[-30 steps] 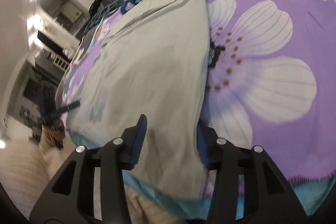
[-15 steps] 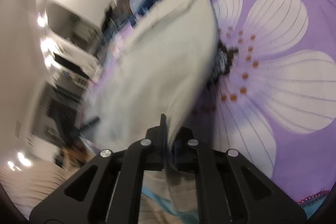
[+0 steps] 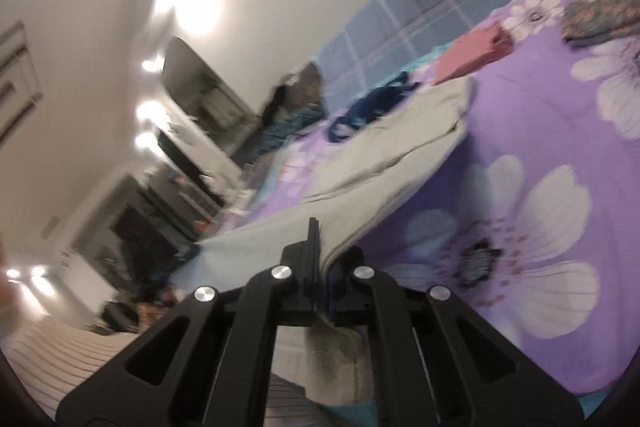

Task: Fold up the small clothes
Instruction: 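Grasp the hem with both grippers and lift it toward the collar, then lay the held hem over the shirt body with both grippers, release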

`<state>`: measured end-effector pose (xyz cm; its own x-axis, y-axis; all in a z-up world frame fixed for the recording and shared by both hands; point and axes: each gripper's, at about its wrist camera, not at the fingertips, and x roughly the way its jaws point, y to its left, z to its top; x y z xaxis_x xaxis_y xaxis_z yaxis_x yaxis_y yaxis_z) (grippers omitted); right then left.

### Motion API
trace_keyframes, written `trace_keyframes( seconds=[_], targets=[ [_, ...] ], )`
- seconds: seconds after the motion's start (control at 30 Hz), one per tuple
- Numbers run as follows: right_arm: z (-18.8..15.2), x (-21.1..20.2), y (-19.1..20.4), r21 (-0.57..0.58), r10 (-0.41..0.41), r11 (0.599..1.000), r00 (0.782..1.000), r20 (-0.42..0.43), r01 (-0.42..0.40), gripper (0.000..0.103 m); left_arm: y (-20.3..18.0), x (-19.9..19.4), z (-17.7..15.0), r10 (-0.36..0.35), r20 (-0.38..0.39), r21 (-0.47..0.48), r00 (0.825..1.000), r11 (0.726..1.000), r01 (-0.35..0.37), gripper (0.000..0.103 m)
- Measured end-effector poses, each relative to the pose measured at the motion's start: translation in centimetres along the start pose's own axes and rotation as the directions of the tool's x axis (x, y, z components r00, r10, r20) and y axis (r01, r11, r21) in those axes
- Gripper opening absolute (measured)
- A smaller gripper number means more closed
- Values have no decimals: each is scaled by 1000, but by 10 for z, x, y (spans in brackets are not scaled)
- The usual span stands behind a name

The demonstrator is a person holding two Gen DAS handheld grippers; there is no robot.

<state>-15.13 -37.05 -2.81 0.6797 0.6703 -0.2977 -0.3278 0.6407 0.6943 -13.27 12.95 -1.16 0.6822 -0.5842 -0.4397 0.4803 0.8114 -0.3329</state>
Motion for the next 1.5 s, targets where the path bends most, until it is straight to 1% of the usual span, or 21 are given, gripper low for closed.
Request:
trace_keyframes(
  seconds=[0.1,0.17,0.27,0.3,0.33,0.4,0.47,0.5,0.57,0.63,0.77,0.97,1.03,1.13,1.23,1.3,1.33,1.37,1.4,1.43,1.5],
  targets=[
    [-1,11,-13,69,-29,997,999,-22,31,3,10,8,-4,-7,-16,-51,1000,999,6,0],
    [0,10,-12,76,-3,997,1000,-11,4,3,6,5,0,-17,-2,-40,1000,999,17,0],
    [10,-1,1,26,37,999,999,35,-38,3,-3,-9,9,-21,35,-6,999,1000,21,0],
    [13,-4,5,4,36,999,998,50,-37,3,-6,-13,14,-17,52,8,999,1000,16,0],
    [16,-5,7,-15,25,1000,998,60,-24,3,-8,-16,18,-10,67,20,998,1000,9,0],
    [21,-4,8,-75,-60,995,996,73,65,3,-3,-17,25,-2,98,21,995,1000,0,1],
    [25,6,-7,-30,-65,997,996,59,67,3,8,-9,28,8,107,-11,994,1000,-7,1],
    [28,14,-18,5,-60,998,997,52,60,3,19,2,30,31,101,-41,994,999,-27,1],
    [34,32,-36,62,-66,996,997,34,64,3,33,19,33,45,82,-80,996,996,-39,1],
    [40,49,-50,105,-71,992,997,16,69,3,53,43,39,49,58,-148,997,988,-40,1],
    [68,89,-67,138,-101,985,995,-10,101,3,79,76,53,89,19,-219,996,972,-83,1],
    [128,141,-84,124,-130,984,992,1,128,3,107,123,95,118,0,-226,993,967,-115,1],
    [145,162,-93,119,-161,980,987,-3,160,3,120,142,110,122,-3,-233,993,965,-119,1],
    [163,204,-123,131,-232,963,972,-34,235,3,138,176,125,140,-31,-236,990,961,-143,1],
    [163,236,-152,156,-289,941,953,-86,299,4,162,217,123,164,-97,-252,982,950,-184,1],
    [157,257,-171,159,-340,920,931,-137,359,5,180,247,112,196,-173,-255,965,937,-237,1],
    [153,263,-179,164,-346,914,925,-159,370,5,186,257,105,212,-203,-253,956,932,-260,1],
    [149,264,-184,176,-337,915,927,-161,363,5,191,265,98,226,-227,-249,947,927,-281,2],
    [148,264,-187,182,-330,917,931,-157,356,5,195,272,90,227,-240,-250,944,925,-286,2],
    [149,263,-188,183,-318,921,935,-154,344,5,197,273,86,221,-232,-257,947,925,-279,2],
    [150,261,-188,175,-317,923,935,-158,343,6,201,268,86,196,-212,-287,957,924,-253,3]
  ],
)
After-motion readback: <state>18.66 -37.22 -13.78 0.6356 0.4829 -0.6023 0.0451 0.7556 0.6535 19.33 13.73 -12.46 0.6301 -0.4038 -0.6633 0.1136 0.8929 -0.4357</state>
